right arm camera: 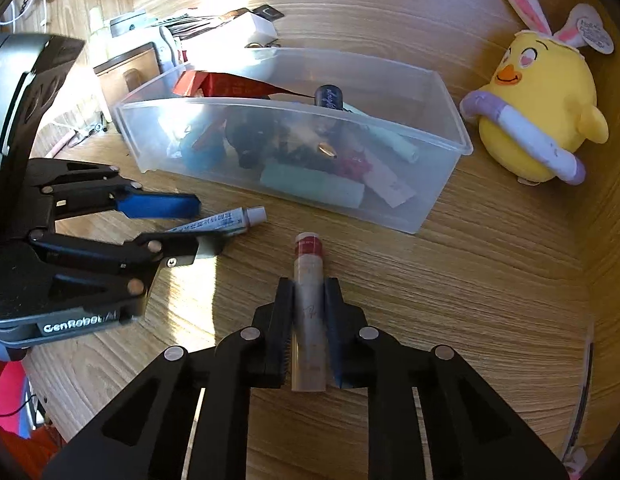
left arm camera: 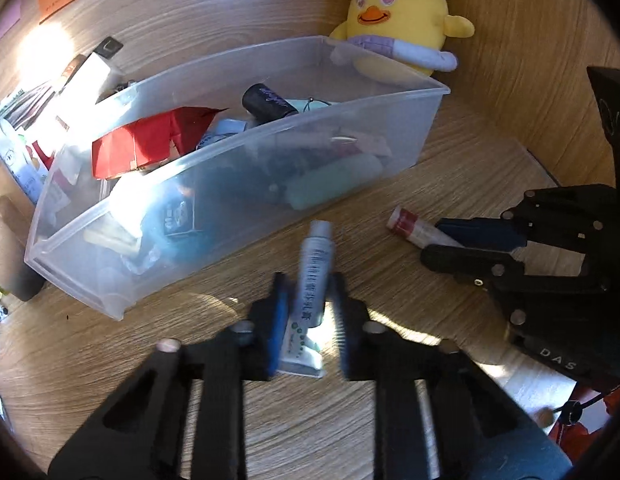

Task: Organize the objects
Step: 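Grasp the white tube with the left tool while the right tool grasps the red-capped tube, then carry both tubes into the clear box and open both tools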

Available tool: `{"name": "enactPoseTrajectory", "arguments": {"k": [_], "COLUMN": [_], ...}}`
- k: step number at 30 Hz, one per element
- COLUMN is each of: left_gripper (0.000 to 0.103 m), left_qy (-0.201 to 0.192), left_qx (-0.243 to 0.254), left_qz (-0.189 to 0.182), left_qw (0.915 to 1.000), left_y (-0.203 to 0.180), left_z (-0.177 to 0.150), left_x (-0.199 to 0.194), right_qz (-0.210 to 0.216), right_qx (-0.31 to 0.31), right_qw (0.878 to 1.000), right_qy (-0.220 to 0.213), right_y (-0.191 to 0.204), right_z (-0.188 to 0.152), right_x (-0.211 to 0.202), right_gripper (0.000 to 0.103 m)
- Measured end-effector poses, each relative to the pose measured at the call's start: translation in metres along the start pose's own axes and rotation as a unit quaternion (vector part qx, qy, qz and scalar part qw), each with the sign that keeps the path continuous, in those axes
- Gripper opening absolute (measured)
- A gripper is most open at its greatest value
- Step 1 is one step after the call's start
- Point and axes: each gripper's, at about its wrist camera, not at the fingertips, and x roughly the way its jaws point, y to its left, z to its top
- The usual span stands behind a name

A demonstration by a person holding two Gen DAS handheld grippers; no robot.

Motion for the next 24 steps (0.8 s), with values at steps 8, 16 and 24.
{"name": "enactPoseTrajectory", "arguments": {"k": [8, 16, 24], "left_gripper": [0.016, 0.016, 0.016], "left_qy": [-0.018, -0.060, -0.105], "left_qx": [-0.014, -0.044, -0.061], "left_qz": [-0.001, -0.005, -0.003], "left_qw": [0.9997, 0.9972, 0.9926], "left_y": [0.004, 0.013, 0.021], "left_z": [-0.009, -0.009, -0.001], "left_x": [-0.014, -0.045, -0.075], "right_qz": [0.009, 0.012, 0.013], "right_qx": [0.010, 0.011, 0.011], "right_qw": [1.000, 0.998, 0.996], "right_qy": [-0.024, -0.057, -0.090], "right_y": [0.000, 0.003, 0.007], "right_z": [0.005, 0.019, 0.034], "right_x": [-0.013, -0.031, -0.047], "right_gripper": [0.014, 0.014, 0.014]}}
